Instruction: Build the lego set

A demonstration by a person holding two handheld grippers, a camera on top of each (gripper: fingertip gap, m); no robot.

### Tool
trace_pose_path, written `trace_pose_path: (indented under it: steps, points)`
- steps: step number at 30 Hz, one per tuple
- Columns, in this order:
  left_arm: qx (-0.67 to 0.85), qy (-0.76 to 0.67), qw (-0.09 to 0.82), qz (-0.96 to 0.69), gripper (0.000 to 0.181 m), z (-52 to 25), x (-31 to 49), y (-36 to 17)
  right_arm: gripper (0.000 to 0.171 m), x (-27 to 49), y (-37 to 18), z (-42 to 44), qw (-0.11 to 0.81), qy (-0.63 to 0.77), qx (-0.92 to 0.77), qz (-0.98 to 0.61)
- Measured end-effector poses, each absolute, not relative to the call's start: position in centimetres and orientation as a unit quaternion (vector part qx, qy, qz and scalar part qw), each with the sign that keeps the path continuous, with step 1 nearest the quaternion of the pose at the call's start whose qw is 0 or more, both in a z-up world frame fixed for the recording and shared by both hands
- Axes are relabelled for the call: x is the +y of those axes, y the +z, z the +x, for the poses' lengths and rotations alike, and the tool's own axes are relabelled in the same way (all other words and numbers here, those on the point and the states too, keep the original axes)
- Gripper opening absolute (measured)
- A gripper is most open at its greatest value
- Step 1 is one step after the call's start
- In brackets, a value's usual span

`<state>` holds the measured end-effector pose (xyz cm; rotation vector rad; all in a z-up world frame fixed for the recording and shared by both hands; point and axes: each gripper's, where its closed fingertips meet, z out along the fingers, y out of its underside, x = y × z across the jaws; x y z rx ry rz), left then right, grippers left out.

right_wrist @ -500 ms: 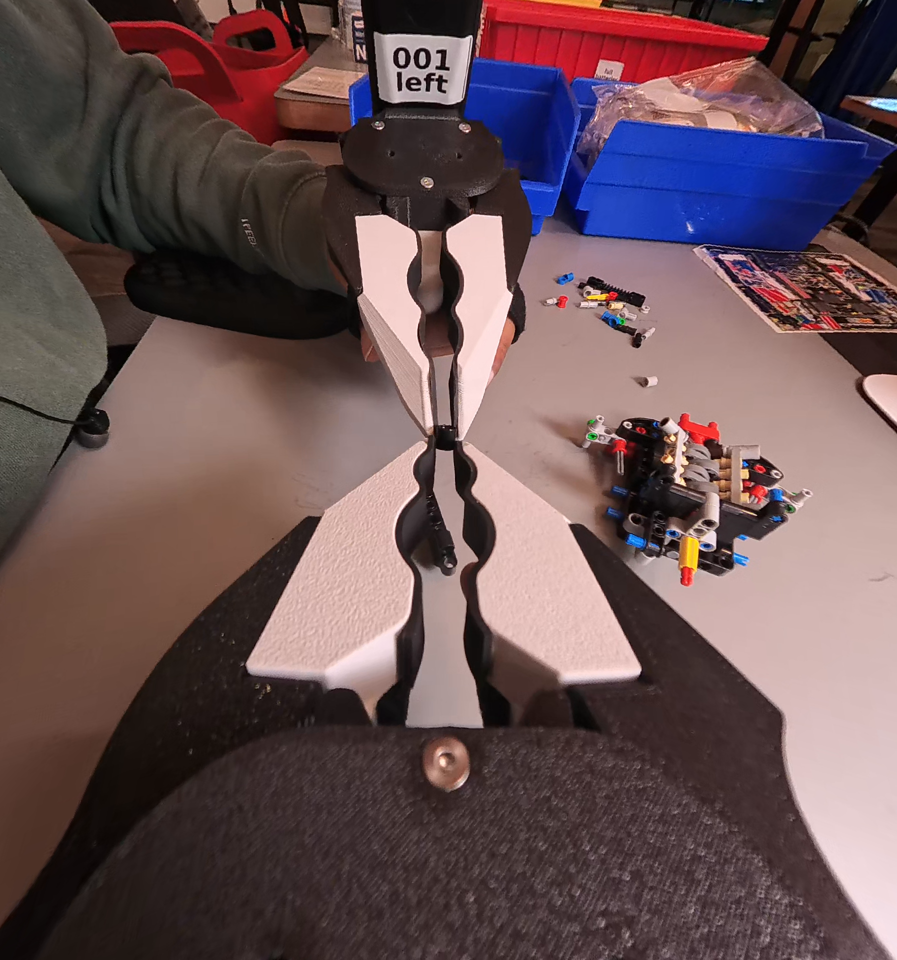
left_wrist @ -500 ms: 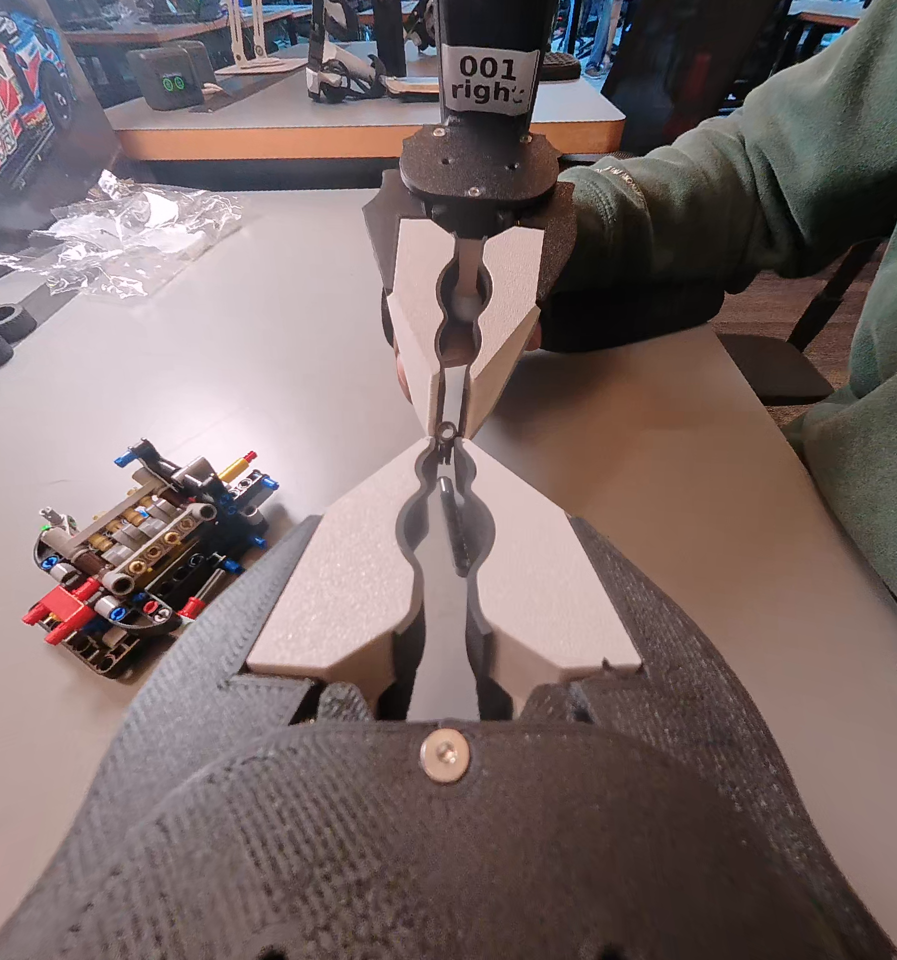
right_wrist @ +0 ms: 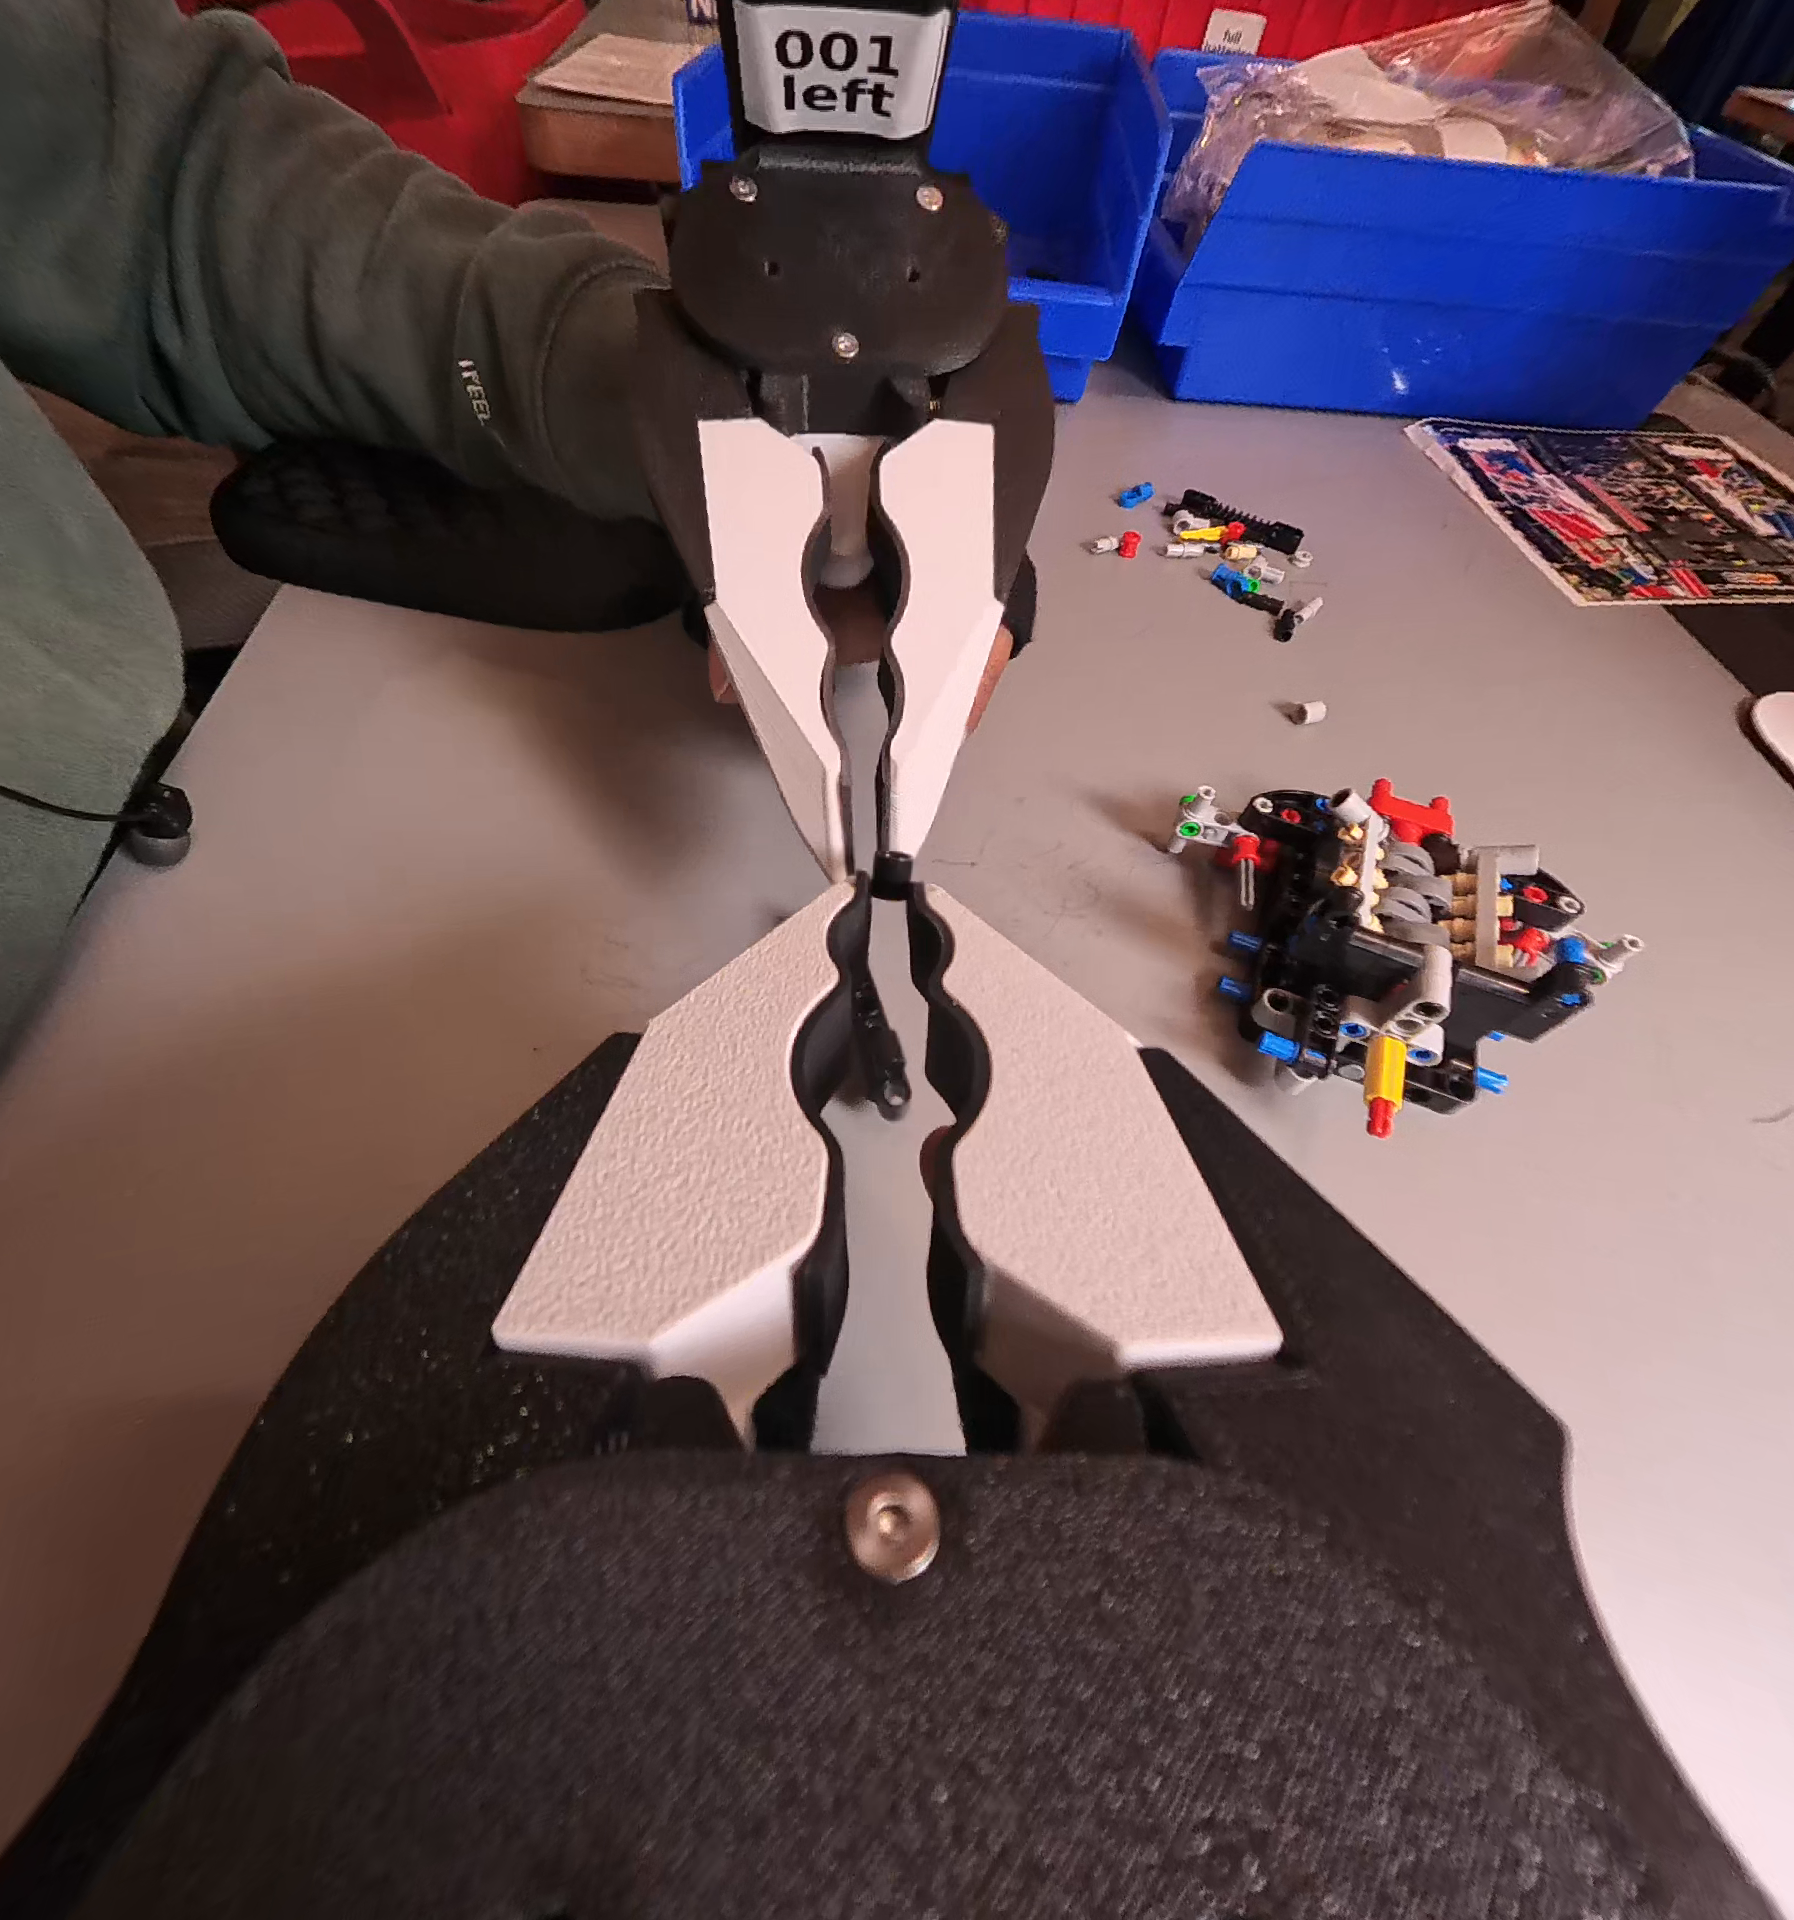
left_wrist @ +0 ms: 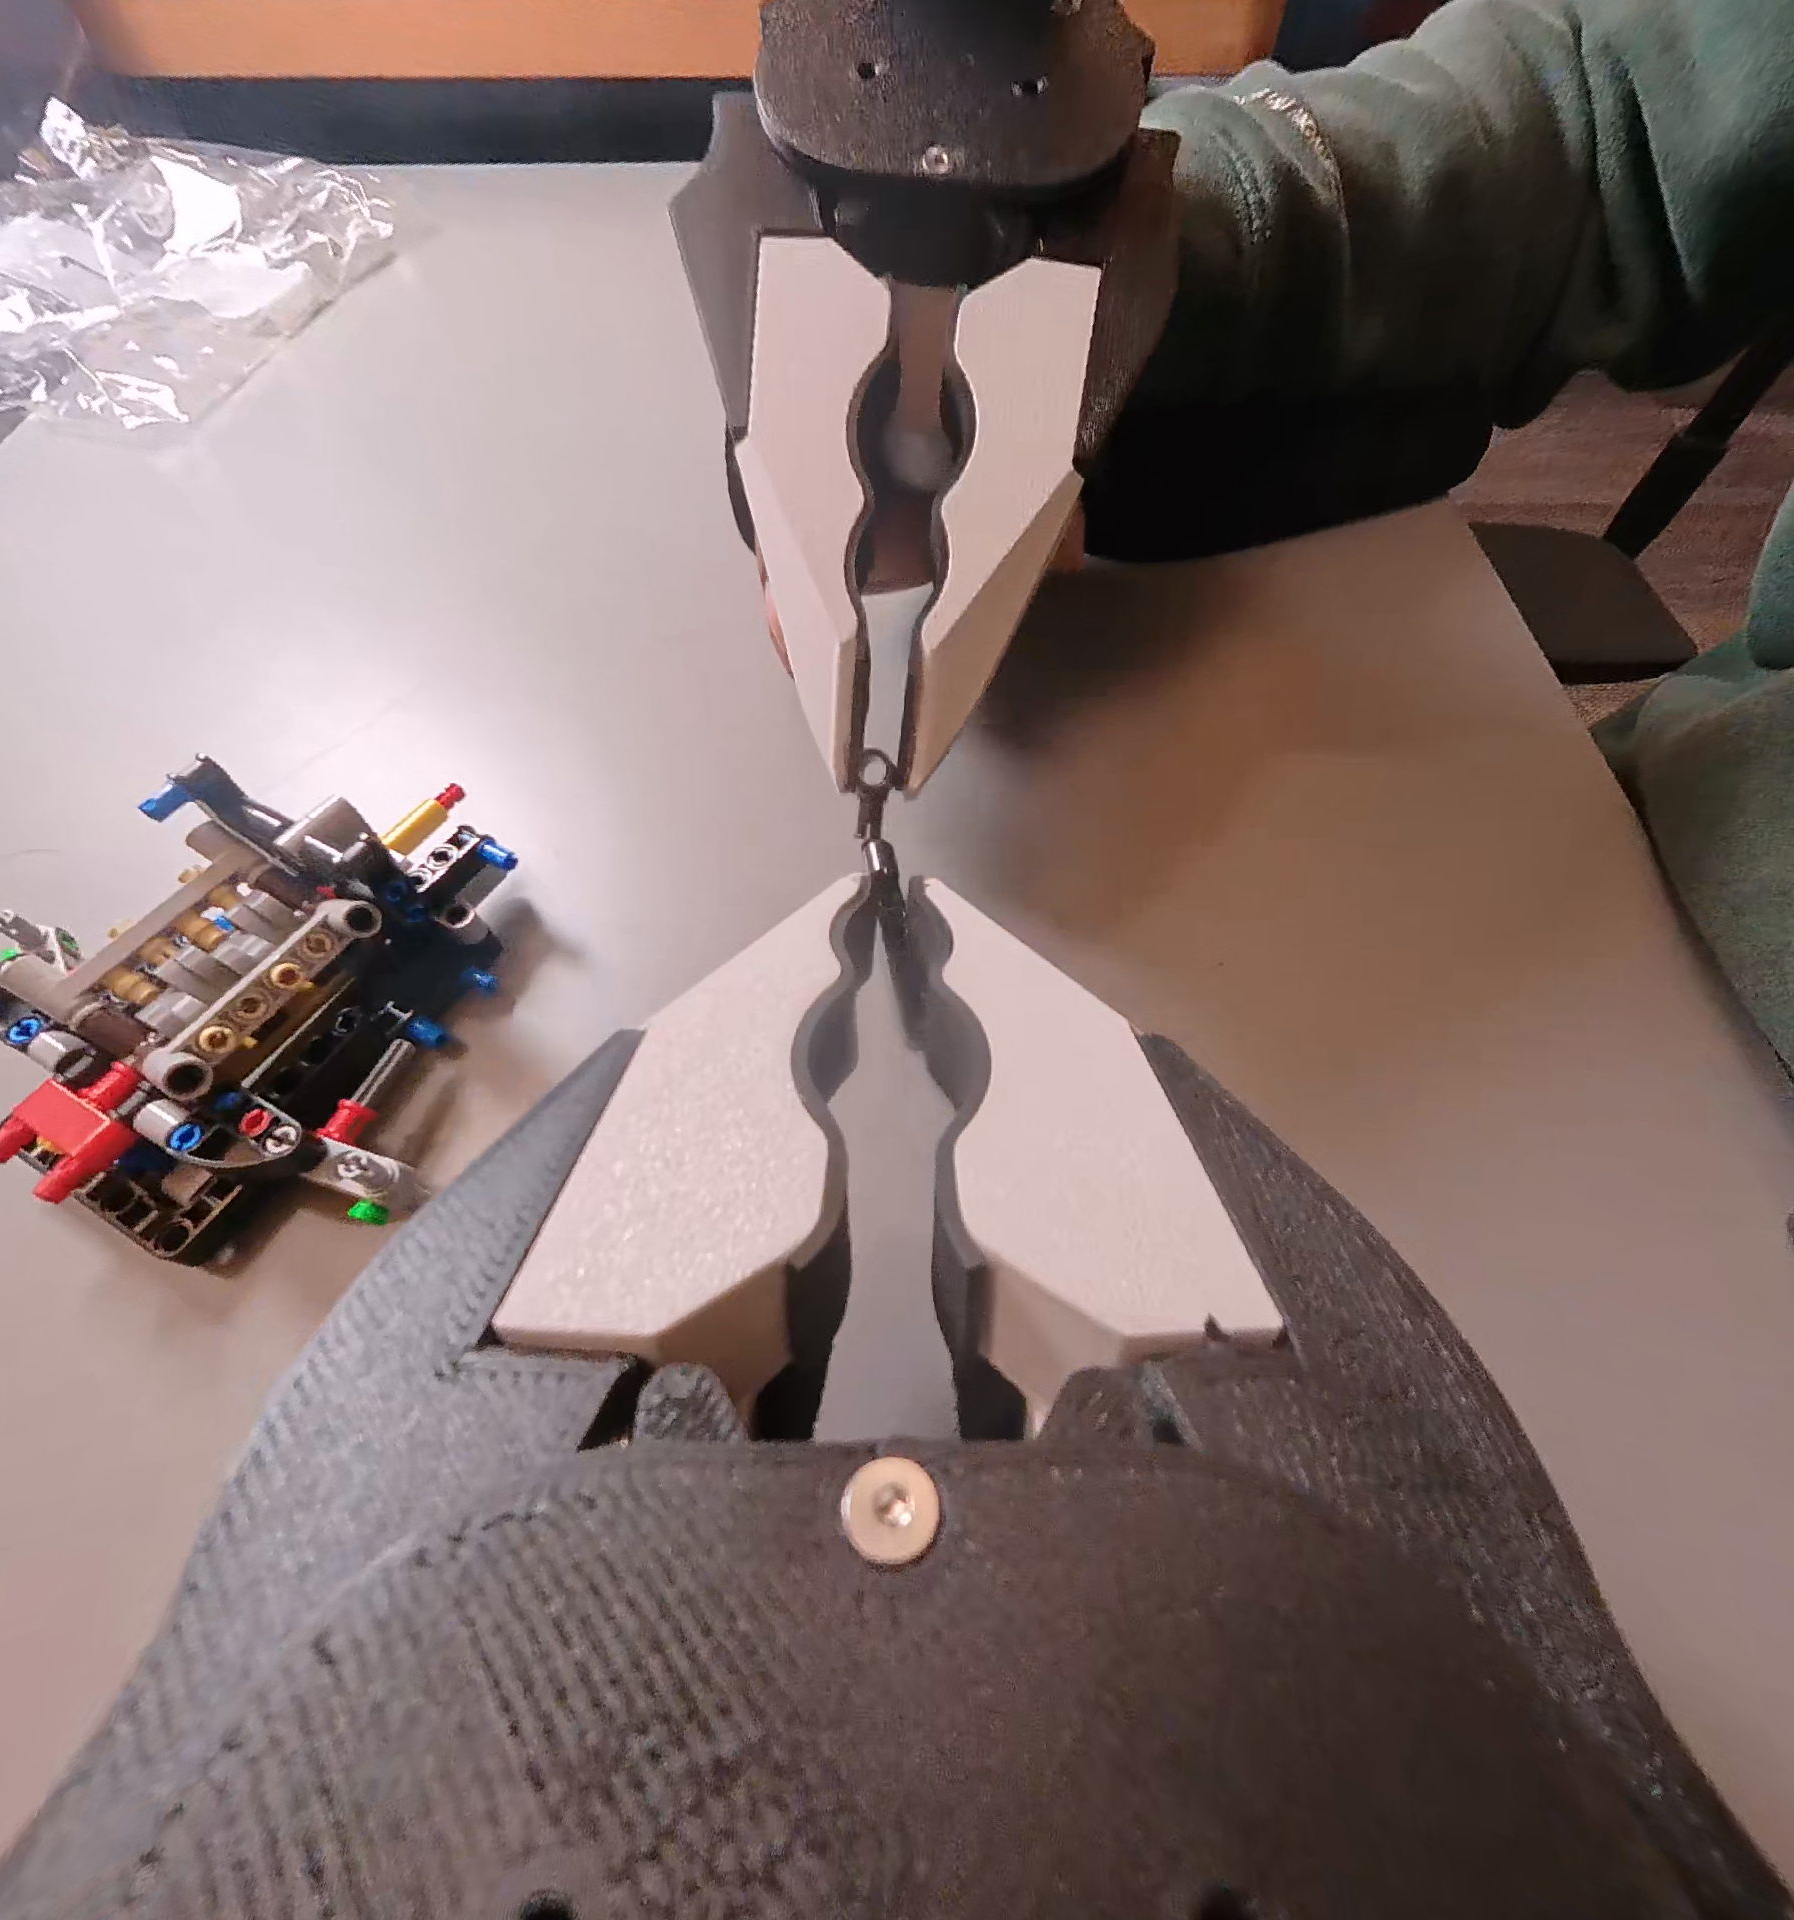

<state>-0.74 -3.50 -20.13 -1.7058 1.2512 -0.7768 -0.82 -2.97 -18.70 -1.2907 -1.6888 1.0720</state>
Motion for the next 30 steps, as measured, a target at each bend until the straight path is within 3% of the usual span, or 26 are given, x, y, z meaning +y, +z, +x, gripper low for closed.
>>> trace_pose_path:
  steps: [10, 16, 30]
  points:
    - [0.508, -0.296, 0.438, -0.680, 0.013, -0.8, -3.6, -19.4, 0.004, -3.6, -20.7, -1.6, 0.363, 0.330, -0.709, -0.506]
    - [0.529, -0.280, 0.420, -0.682, 0.006, -0.6, -4.0, -20.4, 0.004, -4.0, -20.9, -1.6, 0.365, 0.315, -0.719, -0.500]
    - [0.456, -0.385, 0.477, -0.645, 0.006, -1.1, -3.8, -16.4, 0.009, -3.8, -16.7, -1.7, 0.412, 0.440, -0.638, -0.480]
